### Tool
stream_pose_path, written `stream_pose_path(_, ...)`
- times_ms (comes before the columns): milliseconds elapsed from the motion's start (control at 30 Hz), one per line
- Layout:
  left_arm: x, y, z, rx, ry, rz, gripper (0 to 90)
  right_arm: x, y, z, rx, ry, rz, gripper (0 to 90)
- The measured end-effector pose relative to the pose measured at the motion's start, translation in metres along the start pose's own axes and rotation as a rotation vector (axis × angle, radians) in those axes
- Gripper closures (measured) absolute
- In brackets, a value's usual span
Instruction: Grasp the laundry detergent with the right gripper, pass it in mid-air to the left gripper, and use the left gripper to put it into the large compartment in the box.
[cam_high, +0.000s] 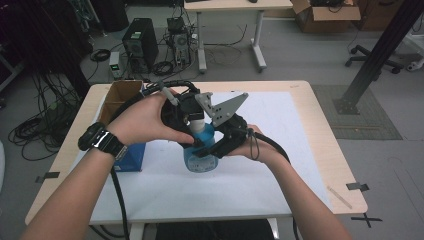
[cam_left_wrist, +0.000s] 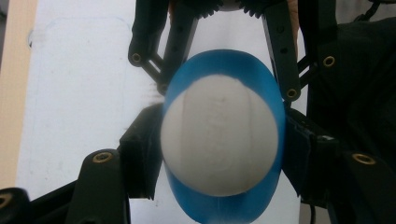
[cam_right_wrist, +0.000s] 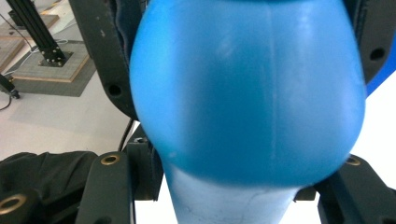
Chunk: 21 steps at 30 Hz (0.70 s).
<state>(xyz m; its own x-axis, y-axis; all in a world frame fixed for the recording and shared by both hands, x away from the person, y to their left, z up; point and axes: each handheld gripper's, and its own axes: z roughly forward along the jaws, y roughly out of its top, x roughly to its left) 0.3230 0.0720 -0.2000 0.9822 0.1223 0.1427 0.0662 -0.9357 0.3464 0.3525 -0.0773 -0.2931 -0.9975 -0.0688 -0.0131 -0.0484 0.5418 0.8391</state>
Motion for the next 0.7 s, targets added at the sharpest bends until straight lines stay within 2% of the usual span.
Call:
stream_pose_path(67,0.001,0.002,0.001,0.014,-0.007,-0.006,38.4,-0.001,0.000,0.001,0.004,0.008,0.005,42.1)
stream_pose_path(167,0.004,0.005,0.000,0.017,-0.014,-0.042,38.4,-0.002,-0.001,0.000,0.000,0.010,0.009,40.1)
stream_pose_path(200,0.004,0.005,0.000,0.017,-0.014,-0.042,38.4,-0.001,-0.001,-0.001,0.000,0.000,0.009,33.8)
stream_pose_path(233,0.006,0.005,-0.002,0.018,-0.014,-0.065,38.4,-0.002,-0.001,-0.002,0.008,-0.010,0.019,28.5)
stream_pose_path(267,0.006,0.005,-0.002,0.018,-0.014,-0.065,38.4,-0.002,-0.001,-0.002,0.008,-0.010,0.019,28.5)
stream_pose_path(300,0.007,0.005,-0.003,0.019,-0.011,-0.079,38.4,-0.003,-0.002,-0.005,0.020,-0.032,0.036,25.2)
stream_pose_path(333,0.010,0.005,-0.006,0.023,0.002,-0.107,38.4,-0.003,-0.003,-0.007,0.025,-0.035,0.044,22.3)
stream_pose_path(367,0.010,0.005,-0.006,0.023,0.002,-0.107,38.4,-0.003,-0.003,-0.007,0.025,-0.035,0.044,22.3)
stream_pose_path(433,0.014,0.005,-0.013,0.035,0.030,-0.162,38.4,-0.006,-0.009,-0.013,0.054,-0.074,0.062,14.5)
stream_pose_path(467,0.014,0.005,-0.013,0.035,0.030,-0.162,38.4,-0.006,-0.009,-0.013,0.054,-0.074,0.062,14.5)
stream_pose_path(533,0.018,0.003,-0.018,0.038,0.052,-0.212,38.4,-0.008,-0.014,-0.016,0.081,-0.098,0.088,8.0)
stream_pose_path(633,0.024,0.001,-0.027,0.041,0.090,-0.276,38.4,-0.008,-0.022,-0.023,0.146,-0.154,0.074,4.8)
stream_pose_path(700,0.028,-0.002,-0.033,0.039,0.119,-0.327,38.4,-0.009,-0.029,-0.027,0.189,-0.156,0.076,4.5)
